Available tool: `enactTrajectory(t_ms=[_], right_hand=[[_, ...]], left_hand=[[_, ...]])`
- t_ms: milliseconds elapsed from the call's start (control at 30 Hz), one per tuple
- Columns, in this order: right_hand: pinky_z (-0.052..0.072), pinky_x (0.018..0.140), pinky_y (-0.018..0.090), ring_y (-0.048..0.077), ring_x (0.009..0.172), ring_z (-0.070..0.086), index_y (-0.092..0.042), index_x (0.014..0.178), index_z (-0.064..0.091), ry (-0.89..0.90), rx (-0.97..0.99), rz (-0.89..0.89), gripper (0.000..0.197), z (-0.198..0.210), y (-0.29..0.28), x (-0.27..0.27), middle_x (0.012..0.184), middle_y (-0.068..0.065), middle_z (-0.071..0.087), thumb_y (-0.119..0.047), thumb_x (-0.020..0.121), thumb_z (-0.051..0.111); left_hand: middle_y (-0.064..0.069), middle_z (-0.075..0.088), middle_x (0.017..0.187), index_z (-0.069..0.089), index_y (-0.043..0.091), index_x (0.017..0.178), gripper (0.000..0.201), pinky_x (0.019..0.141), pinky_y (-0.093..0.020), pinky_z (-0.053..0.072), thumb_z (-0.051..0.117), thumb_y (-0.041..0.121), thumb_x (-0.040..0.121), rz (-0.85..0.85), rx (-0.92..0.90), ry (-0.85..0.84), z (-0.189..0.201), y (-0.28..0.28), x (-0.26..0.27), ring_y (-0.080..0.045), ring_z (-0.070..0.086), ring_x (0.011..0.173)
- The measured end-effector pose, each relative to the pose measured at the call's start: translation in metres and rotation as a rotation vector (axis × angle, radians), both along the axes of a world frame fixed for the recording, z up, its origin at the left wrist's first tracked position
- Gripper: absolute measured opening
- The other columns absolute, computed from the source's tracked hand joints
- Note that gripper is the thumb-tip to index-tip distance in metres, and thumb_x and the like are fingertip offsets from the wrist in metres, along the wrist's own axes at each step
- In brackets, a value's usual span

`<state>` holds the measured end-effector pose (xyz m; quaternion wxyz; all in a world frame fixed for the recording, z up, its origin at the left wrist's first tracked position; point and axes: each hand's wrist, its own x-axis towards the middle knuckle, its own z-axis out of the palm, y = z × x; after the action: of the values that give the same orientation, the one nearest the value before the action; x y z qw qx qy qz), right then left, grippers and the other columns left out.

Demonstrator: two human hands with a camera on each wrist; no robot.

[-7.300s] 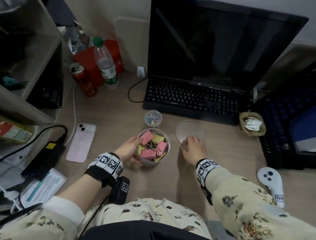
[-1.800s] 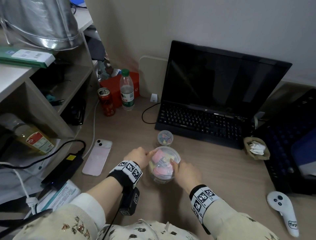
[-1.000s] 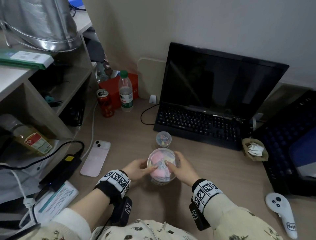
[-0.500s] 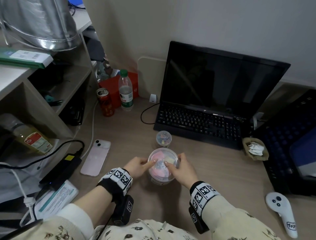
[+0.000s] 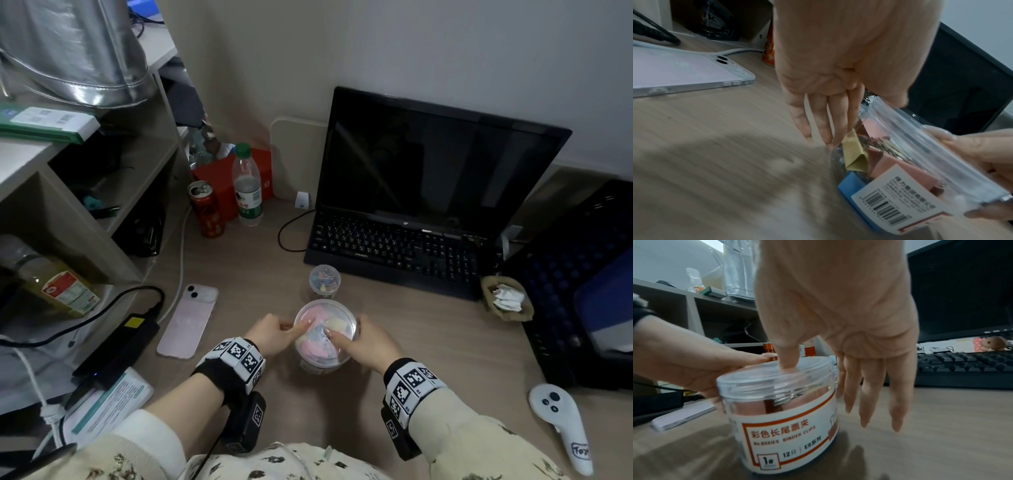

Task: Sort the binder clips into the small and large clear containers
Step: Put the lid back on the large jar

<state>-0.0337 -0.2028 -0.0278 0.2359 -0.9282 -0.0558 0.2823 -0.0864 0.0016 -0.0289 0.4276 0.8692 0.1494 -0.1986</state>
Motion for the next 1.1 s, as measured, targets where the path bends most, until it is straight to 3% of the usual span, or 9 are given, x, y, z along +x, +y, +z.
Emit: enactTrajectory(t_ms=[67,133,167,333,567,700,867,1000,1100], right_hand=[[0.052,0.086,0.034,0.018,0.103,0.062,-0.024,0.132,0.04,-0.02,0.107,-0.005,0.078,-0.002,-0.001,0.001,0.121,-0.005,0.06,-0.07,0.074,0.062],[0.05,0.091,0.032,0.013,0.106,0.06,-0.026,0.139,0.036,-0.035,0.25,-0.002,0.074,-0.007,0.001,0.0,0.128,-0.006,0.056,-0.057,0.079,0.067],[0.051,0.092,0.032,0.008,0.104,0.061,-0.027,0.138,0.038,-0.024,0.332,-0.02,0.069,-0.009,0.002,0.0,0.127,-0.007,0.057,-0.05,0.081,0.069],[0.054,0.086,0.023,0.001,0.099,0.064,-0.028,0.127,0.046,0.02,0.543,-0.106,0.055,-0.019,0.001,-0.005,0.116,-0.01,0.064,-0.034,0.081,0.076],[0.05,0.076,0.014,-0.004,0.093,0.061,-0.026,0.12,0.048,-0.028,0.496,-0.116,0.052,-0.017,0.002,-0.008,0.11,-0.011,0.063,-0.038,0.079,0.077],[0.053,0.083,0.021,0.0,0.095,0.062,-0.024,0.121,0.047,-0.041,0.477,-0.128,0.055,-0.02,0.003,-0.008,0.113,-0.008,0.064,-0.039,0.078,0.078],[0.044,0.066,0.003,-0.009,0.087,0.057,-0.021,0.122,0.047,-0.054,0.465,-0.149,0.052,-0.013,0.006,-0.012,0.11,-0.01,0.061,-0.034,0.081,0.076],[0.047,0.072,0.009,-0.004,0.089,0.06,-0.02,0.129,0.043,-0.047,0.403,-0.094,0.059,-0.011,0.006,-0.011,0.119,-0.004,0.062,-0.041,0.082,0.073],[0.051,0.088,0.028,0.01,0.106,0.059,-0.025,0.14,0.032,-0.081,0.243,0.031,0.073,-0.004,0.005,-0.006,0.135,-0.002,0.052,-0.05,0.082,0.069]], left_hand=[[0.022,0.066,0.081,0.063,0.031,0.096,0.027,0.077,-0.011,0.05,0.065,0.053,0.081,-0.059,-0.168,0.004,-0.006,0.002,-0.005,0.01,0.061,0.075],[0.024,0.055,0.12,0.038,0.033,0.138,0.083,0.101,-0.018,0.041,0.076,0.056,0.068,-0.141,-0.237,-0.035,-0.011,0.0,-0.013,0.008,0.053,0.111],[0.026,0.046,0.129,0.023,0.036,0.144,0.102,0.104,-0.017,0.036,0.079,0.06,0.062,-0.165,-0.214,-0.052,-0.015,-0.001,-0.014,0.009,0.045,0.119],[0.015,0.037,0.143,0.005,0.04,0.143,0.129,0.11,-0.026,0.036,0.084,0.066,0.045,-0.175,-0.173,-0.126,-0.026,-0.008,-0.014,0.0,0.037,0.132],[0.022,0.054,0.124,0.023,0.045,0.135,0.12,0.097,-0.025,0.046,0.089,0.059,0.036,-0.139,-0.117,-0.124,-0.02,-0.005,-0.009,-0.002,0.053,0.115],[0.028,0.052,0.114,0.025,0.045,0.133,0.117,0.092,-0.017,0.044,0.091,0.053,0.037,-0.12,-0.126,-0.13,-0.018,-0.005,-0.009,0.001,0.053,0.111],[0.024,0.055,0.117,0.028,0.047,0.132,0.115,0.092,-0.016,0.043,0.093,0.05,0.037,-0.109,-0.135,-0.146,-0.02,-0.004,-0.009,-0.001,0.053,0.114],[0.022,0.053,0.124,0.024,0.053,0.128,0.114,0.102,-0.03,0.045,0.088,0.059,0.034,-0.124,-0.124,-0.176,-0.021,-0.004,-0.011,-0.005,0.05,0.119],[0.021,0.049,0.129,0.023,0.048,0.13,0.116,0.102,-0.032,0.044,0.088,0.062,0.035,-0.142,-0.137,-0.198,-0.023,-0.006,-0.011,-0.002,0.047,0.122]])
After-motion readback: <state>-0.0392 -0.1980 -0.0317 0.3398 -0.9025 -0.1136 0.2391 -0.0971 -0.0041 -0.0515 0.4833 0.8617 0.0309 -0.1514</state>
